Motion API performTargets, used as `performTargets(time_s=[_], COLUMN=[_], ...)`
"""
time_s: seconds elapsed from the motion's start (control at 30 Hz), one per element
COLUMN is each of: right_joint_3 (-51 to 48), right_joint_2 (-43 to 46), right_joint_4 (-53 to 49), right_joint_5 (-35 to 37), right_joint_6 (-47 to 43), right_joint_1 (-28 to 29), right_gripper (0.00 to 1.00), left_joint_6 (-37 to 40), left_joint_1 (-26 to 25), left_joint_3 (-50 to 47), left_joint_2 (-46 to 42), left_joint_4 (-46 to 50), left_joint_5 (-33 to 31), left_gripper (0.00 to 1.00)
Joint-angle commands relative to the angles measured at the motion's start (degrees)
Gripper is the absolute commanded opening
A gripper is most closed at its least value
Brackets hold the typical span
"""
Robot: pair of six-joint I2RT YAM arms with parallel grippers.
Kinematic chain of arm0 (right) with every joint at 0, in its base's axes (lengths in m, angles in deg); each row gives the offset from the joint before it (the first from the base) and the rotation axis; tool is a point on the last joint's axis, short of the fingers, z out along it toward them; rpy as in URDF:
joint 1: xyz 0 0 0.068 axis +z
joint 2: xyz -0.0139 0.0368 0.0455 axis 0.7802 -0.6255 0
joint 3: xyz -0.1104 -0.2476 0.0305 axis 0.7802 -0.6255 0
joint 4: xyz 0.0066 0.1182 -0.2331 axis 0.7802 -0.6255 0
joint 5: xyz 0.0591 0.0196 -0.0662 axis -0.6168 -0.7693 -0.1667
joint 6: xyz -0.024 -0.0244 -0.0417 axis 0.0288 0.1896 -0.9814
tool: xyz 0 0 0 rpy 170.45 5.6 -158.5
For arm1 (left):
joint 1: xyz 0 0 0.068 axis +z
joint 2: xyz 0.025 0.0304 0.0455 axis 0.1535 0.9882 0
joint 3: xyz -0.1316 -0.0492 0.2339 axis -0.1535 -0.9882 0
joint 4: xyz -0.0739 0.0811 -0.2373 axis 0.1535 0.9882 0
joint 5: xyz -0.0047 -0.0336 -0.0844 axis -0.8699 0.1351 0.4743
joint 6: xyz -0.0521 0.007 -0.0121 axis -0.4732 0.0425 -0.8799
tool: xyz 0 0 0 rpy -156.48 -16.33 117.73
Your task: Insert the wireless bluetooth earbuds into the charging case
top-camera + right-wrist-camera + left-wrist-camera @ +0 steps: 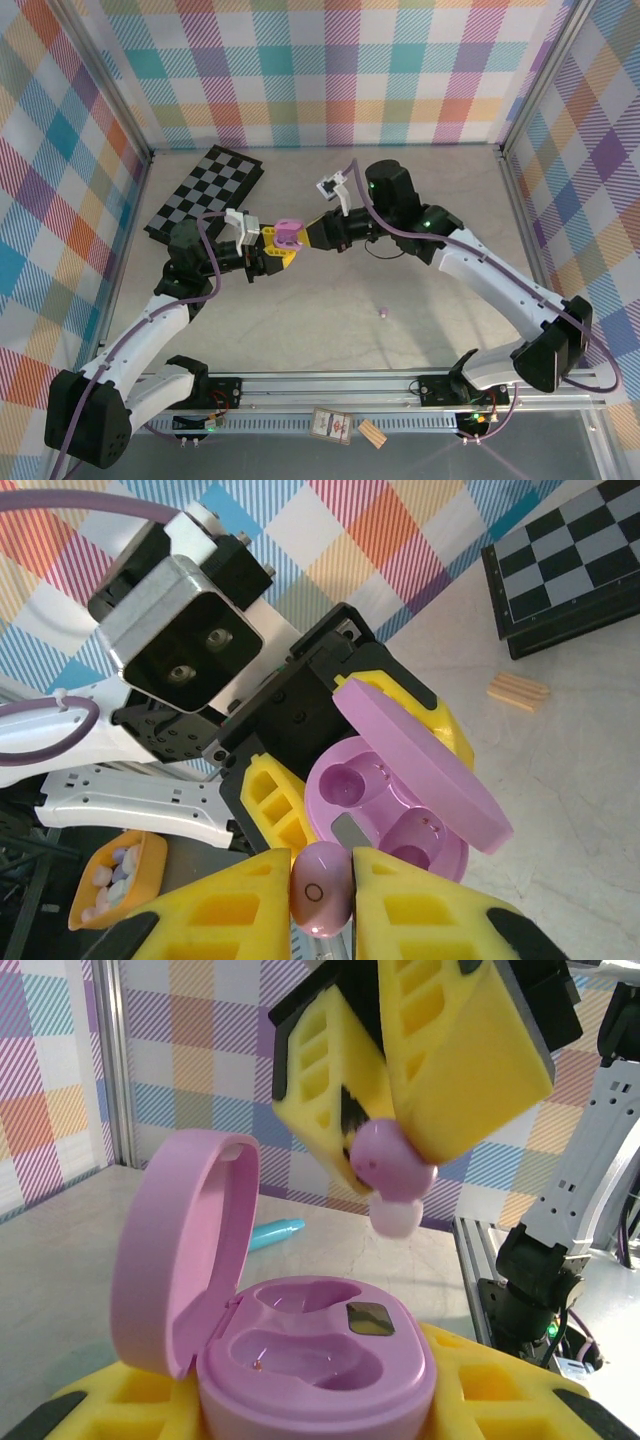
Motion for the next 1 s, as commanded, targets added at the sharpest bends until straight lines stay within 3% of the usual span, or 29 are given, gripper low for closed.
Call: performTargets(time_s=[0.0,0.57,0.97], right_joint_3=[2.0,3.2,1.9], right_joint_2=[-0.9,-4.0,-1.1], right_joint_4=[1.3,-5.4,-5.4], right_joint_5=[-0.9,2.5,6.6], right_joint_6=[0.3,-3.0,-3.4], right_joint_1=[0.4,0.4,0.3], right_gripper=[0.19,0.21,0.50], left_joint_6=[1.3,-0.9,-1.9], left_joint_1=[-0.6,-0.6,-0.6], left_joint_3=[1.7,1.5,1.0], left_joint_2=[-0.6,-0.5,-0.1], left_joint_4=[-1.8,-4.6,-6.0], left_joint_5=[2.2,1.9,1.5], left_gripper=[0.27,0.27,0.27])
